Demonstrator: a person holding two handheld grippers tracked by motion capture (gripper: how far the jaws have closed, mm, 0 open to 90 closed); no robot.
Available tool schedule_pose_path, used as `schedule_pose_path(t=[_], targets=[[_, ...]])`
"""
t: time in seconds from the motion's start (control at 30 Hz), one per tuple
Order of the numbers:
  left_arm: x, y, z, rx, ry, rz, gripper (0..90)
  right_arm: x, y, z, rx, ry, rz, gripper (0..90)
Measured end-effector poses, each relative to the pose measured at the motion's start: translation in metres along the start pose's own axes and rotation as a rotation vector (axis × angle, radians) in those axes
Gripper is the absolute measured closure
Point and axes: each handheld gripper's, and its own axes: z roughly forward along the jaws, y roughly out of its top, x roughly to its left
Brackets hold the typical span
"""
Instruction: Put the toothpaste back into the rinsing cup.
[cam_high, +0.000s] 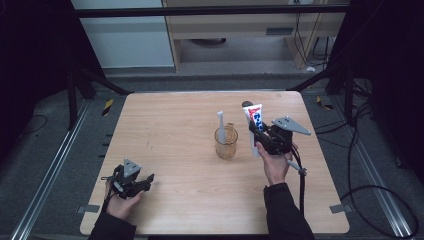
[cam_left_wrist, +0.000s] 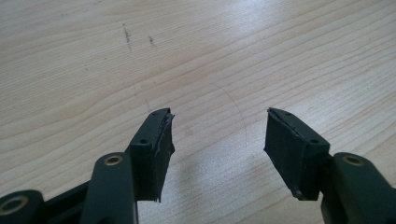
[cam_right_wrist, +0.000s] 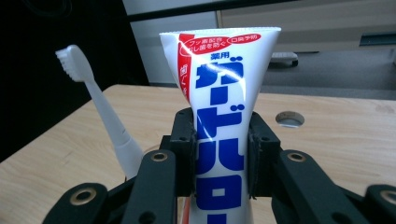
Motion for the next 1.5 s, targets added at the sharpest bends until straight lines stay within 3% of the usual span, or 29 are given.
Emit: schedule_pose_path(t=[0.47,0.97,1.5], targets=[[0.001,0.000,0.000,-0.003,0.000,-0.005,41.2,0.004,0.012,0.022,-0.133,-0.018,0.029,69.2],[0.002,0.000,0.000,-0.004,0.000,-0.007,41.3,0.015,0.011,0.047,-0.181,-0.019,0.039,69.1],[0.002,0.000,0.001,-0.005,-0.001,-0.009,41.3,0.027,0.003,0.075,-0.173,0.016,0.054,69.0]])
